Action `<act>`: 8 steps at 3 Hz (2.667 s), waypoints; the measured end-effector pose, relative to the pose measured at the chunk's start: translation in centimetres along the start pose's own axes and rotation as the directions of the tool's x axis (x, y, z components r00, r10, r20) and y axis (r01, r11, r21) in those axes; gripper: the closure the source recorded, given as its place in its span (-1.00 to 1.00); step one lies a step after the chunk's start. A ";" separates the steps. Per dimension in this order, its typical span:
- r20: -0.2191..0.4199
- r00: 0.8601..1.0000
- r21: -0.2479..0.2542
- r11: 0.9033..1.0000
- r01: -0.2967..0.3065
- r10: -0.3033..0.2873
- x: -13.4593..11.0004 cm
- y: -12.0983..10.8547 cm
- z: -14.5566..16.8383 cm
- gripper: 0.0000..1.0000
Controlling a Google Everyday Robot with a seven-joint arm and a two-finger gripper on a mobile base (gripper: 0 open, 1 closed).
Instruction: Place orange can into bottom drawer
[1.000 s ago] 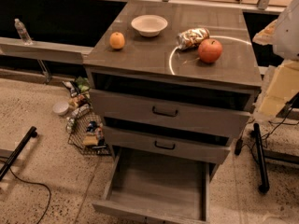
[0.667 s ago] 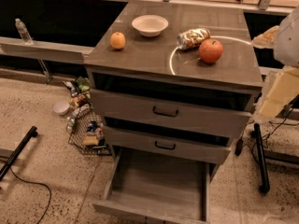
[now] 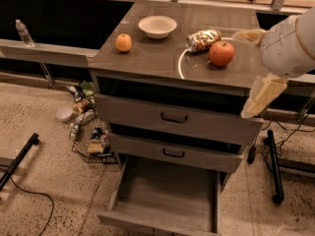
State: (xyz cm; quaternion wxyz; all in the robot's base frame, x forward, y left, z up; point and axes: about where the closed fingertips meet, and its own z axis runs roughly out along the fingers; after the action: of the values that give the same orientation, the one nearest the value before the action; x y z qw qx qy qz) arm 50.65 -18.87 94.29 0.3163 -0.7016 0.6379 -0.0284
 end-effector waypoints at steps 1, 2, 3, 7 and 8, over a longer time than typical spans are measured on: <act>0.000 0.993 0.079 0.990 0.120 -0.120 -3.5 -1.9 3.0 -1.00; -0.047 0.989 0.159 0.976 0.146 -0.140 -3.0 -3.9 3.4 -1.00; -0.046 0.989 0.163 0.976 0.143 -0.137 -3.3 -3.6 3.3 -1.00; -0.170 0.970 0.262 0.942 0.212 -0.172 3.7 -10.0 4.4 -1.00; -0.160 0.959 0.251 0.930 0.270 -0.235 4.5 -14.1 5.3 -1.00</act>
Offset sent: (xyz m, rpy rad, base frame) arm 0.0220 0.0427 -0.0015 -0.0298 -0.1149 0.0704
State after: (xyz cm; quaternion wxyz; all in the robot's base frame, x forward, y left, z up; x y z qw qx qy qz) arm 66.13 -20.99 95.21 0.3616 -0.7249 0.5511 -0.2003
